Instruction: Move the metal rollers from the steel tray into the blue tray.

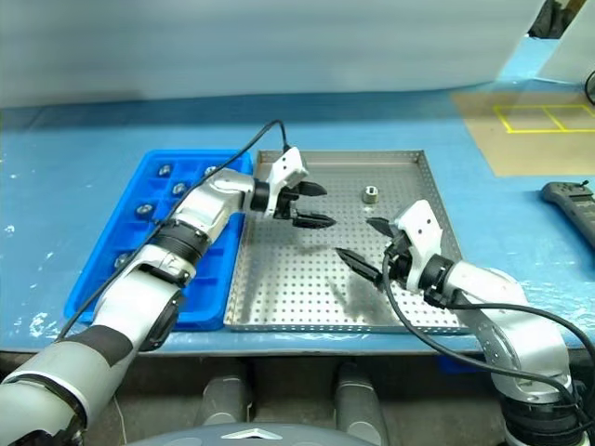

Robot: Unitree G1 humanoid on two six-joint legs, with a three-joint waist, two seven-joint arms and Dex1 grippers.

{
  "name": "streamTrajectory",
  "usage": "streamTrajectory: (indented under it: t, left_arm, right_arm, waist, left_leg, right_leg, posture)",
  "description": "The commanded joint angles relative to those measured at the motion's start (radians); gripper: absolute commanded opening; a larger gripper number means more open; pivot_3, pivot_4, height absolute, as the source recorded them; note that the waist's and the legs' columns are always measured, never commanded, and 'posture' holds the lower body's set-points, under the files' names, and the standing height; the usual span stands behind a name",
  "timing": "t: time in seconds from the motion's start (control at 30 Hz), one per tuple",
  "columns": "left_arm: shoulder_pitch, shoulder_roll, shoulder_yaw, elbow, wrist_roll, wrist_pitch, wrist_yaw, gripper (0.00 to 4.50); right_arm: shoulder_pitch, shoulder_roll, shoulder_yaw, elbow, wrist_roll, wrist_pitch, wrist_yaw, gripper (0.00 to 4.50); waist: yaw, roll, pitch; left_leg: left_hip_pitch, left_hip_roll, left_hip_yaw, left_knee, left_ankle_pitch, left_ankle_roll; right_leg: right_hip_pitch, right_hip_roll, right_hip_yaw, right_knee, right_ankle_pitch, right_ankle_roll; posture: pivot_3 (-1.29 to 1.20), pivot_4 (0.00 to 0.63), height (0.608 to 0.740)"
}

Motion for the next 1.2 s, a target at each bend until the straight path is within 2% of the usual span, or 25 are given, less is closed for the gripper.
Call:
streamTrajectory:
  t: [0.03, 0.27, 0.63, 0.87, 1.2]
  left_arm:
    - [-0.063, -0.030, 0.008, 0.064, 0.017, -0.094, -0.044, 4.47]
    - [-0.134, -0.100, 0.013, 0.214, 0.052, -0.230, -0.117, 4.47]
    - [-0.161, -0.151, 0.026, 0.270, 0.076, -0.318, -0.214, 4.47]
    - [-0.123, -0.095, 0.014, 0.198, 0.090, -0.320, -0.265, 4.47]
    - [-0.010, 0.021, -0.001, -0.047, 0.091, -0.210, -0.294, 4.47]
  right_arm:
    - [0.048, -0.005, -0.078, -0.072, 0.028, 0.009, -0.040, 4.50]
    - [0.195, 0.002, -0.178, -0.153, 0.047, 0.021, -0.094, 4.50]
    - [0.326, 0.009, -0.195, -0.163, 0.014, 0.037, -0.191, 4.50]
    - [0.305, 0.029, -0.180, -0.095, -0.016, 0.030, -0.251, 4.50]
    - [0.235, -0.010, -0.119, -0.019, -0.009, 0.045, -0.200, 4.50]
  waist:
    - [-0.004, 0.000, 0.000]
    - [-0.028, 0.000, 0.000]
    - [-0.060, 0.000, 0.000]
    - [-0.076, 0.000, 0.000]
    - [-0.077, 0.000, 0.000]
  left_leg:
    - [0.001, 0.000, 0.000, 0.000, 0.000, 0.000]
    - [0.001, -0.001, 0.002, -0.001, -0.004, 0.007]
    - [0.001, -0.001, 0.004, 0.000, -0.006, 0.010]
    - [0.001, -0.001, 0.004, 0.000, -0.007, 0.011]
    - [0.001, -0.001, 0.004, -0.001, -0.007, 0.011]
  right_leg:
    - [0.001, 0.000, 0.000, -0.001, 0.000, 0.000]
    - [0.005, -0.001, 0.000, -0.010, 0.001, 0.002]
    - [0.005, -0.001, -0.001, -0.010, 0.001, 0.003]
    - [0.004, -0.001, -0.001, -0.011, 0.001, 0.004]
    - [0.004, -0.001, -0.001, -0.011, 0.001, 0.003]
  posture:
    - [-0.44, 0.150, 0.740]
    - [-0.50, 0.150, 0.740]
    - [-0.57, 0.150, 0.740]
    - [-0.55, 0.150, 0.740]
    - [-0.48, 0.150, 0.740]
